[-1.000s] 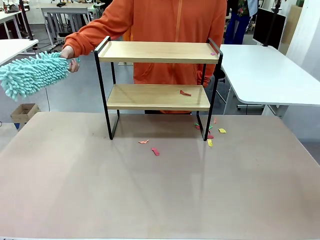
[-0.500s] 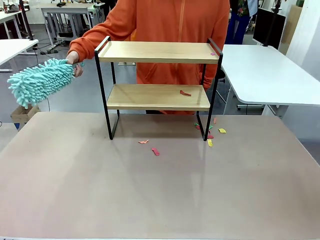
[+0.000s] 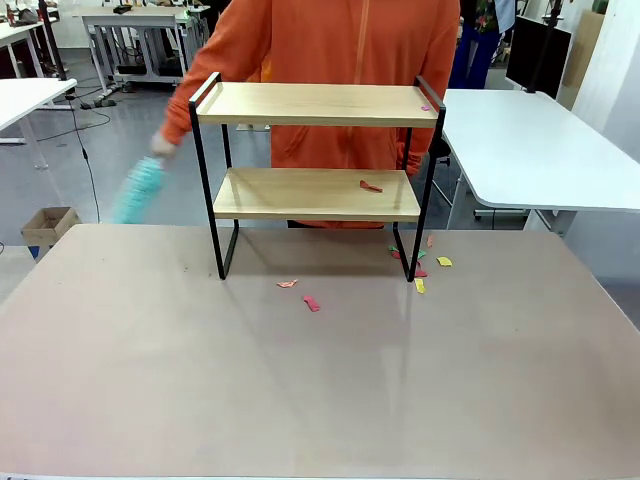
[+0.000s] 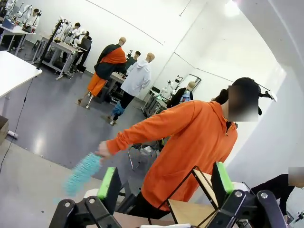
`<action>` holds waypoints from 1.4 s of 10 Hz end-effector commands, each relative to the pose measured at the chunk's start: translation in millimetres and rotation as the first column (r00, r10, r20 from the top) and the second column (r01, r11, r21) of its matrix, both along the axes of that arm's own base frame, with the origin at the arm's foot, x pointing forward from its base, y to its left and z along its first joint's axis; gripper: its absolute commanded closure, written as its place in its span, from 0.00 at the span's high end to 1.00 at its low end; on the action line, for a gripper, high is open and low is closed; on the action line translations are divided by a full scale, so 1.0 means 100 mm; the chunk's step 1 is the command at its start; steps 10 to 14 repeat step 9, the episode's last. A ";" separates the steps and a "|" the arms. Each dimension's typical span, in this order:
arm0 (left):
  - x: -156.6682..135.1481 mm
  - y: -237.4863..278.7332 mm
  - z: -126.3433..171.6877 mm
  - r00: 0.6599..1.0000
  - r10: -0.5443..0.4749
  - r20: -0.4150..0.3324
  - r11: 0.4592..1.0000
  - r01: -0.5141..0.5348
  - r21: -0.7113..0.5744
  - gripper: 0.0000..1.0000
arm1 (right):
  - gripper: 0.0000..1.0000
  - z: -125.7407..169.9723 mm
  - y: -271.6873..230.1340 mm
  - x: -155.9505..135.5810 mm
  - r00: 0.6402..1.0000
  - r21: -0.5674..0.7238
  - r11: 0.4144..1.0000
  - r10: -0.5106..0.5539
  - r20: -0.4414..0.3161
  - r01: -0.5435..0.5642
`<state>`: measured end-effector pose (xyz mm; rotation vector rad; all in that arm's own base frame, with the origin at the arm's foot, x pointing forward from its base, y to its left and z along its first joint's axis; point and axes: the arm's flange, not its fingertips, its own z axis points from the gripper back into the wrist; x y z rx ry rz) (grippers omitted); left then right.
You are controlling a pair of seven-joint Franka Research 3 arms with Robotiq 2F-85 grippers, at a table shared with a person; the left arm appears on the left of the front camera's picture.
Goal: Clean the shelf.
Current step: Hand the Duster back to the human.
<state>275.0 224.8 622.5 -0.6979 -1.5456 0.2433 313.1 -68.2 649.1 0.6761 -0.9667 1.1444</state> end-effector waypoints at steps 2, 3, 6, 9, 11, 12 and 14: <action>-0.02 -0.01 -0.01 1.000 -0.004 0.008 1.000 0.004 -0.015 1.00 | 1.00 0.00 0.01 0.01 0.999 0.018 1.000 0.014 0.029 -0.014; -0.02 -0.01 -0.01 1.000 -0.004 0.008 1.000 0.004 -0.015 1.00 | 1.00 0.00 0.01 0.01 0.999 0.018 1.000 0.014 0.029 -0.014; -0.02 -0.01 -0.01 1.000 -0.004 0.008 1.000 0.004 -0.015 1.00 | 1.00 0.00 0.01 0.01 0.999 0.018 1.000 0.014 0.029 -0.014; -0.02 -0.01 -0.01 1.000 -0.004 0.008 1.000 0.004 -0.015 1.00 | 1.00 0.00 0.01 0.01 0.999 0.018 1.000 0.014 0.029 -0.014; -0.02 -0.01 -0.01 1.000 -0.004 0.008 1.000 0.004 -0.015 1.00 | 1.00 0.00 0.01 0.01 0.999 0.018 1.000 0.014 0.029 -0.014; -0.02 -0.01 -0.01 1.000 -0.004 0.008 1.000 0.004 -0.015 1.00 | 1.00 0.00 0.01 0.01 0.999 0.018 1.000 0.014 0.029 -0.014; -0.02 -0.01 -0.01 1.000 -0.004 0.008 1.000 0.004 -0.015 1.00 | 1.00 0.00 0.01 0.01 0.999 0.018 1.000 0.014 0.029 -0.014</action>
